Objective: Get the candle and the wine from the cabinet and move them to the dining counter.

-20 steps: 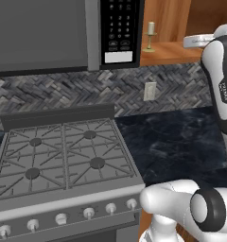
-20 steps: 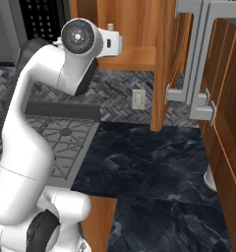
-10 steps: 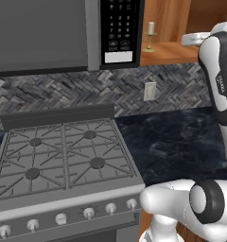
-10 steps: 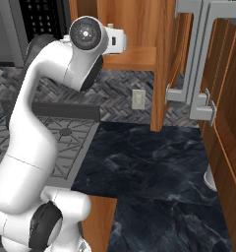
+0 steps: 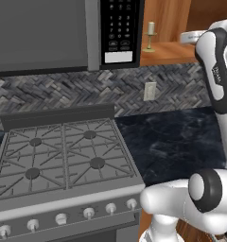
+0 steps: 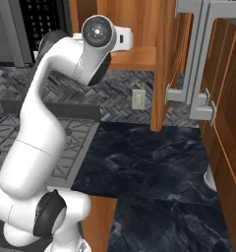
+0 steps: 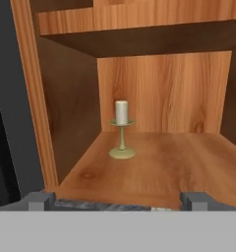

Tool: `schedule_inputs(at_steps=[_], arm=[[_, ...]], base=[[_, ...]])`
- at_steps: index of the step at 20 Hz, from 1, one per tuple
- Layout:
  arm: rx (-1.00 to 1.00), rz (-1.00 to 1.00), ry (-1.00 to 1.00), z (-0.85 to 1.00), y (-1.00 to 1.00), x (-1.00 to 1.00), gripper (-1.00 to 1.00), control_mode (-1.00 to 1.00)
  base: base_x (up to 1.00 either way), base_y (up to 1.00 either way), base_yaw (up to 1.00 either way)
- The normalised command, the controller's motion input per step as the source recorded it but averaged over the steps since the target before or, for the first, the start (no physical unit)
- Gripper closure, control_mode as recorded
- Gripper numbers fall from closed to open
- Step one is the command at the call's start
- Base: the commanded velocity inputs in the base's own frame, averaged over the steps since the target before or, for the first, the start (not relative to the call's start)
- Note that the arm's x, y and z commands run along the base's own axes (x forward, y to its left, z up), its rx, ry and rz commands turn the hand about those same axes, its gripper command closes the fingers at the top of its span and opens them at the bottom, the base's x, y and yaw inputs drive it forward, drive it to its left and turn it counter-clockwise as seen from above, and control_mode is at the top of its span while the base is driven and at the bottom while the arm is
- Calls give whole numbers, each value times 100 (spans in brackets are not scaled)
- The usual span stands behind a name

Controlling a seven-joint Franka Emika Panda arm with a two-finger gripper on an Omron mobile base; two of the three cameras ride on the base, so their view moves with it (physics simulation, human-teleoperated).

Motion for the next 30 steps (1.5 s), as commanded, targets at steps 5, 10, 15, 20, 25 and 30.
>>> schedule_inputs(at_steps=[5, 10, 15, 20, 25, 30], arm=[[0, 0, 0, 0, -1, 37, -100, -100], [0, 0, 0, 0, 0, 41, -100, -100], [0, 2, 0, 0, 0, 40, -100, -100], [0, 2, 0, 0, 0, 37, -100, -100], [0, 1, 0, 0, 0, 25, -100, -100], [0, 0, 0, 0, 0, 28, -100, -100]], base=[[0, 0, 0], [0, 0, 0], [0, 0, 0], [0, 0, 0], [0, 0, 0], [0, 0, 0]])
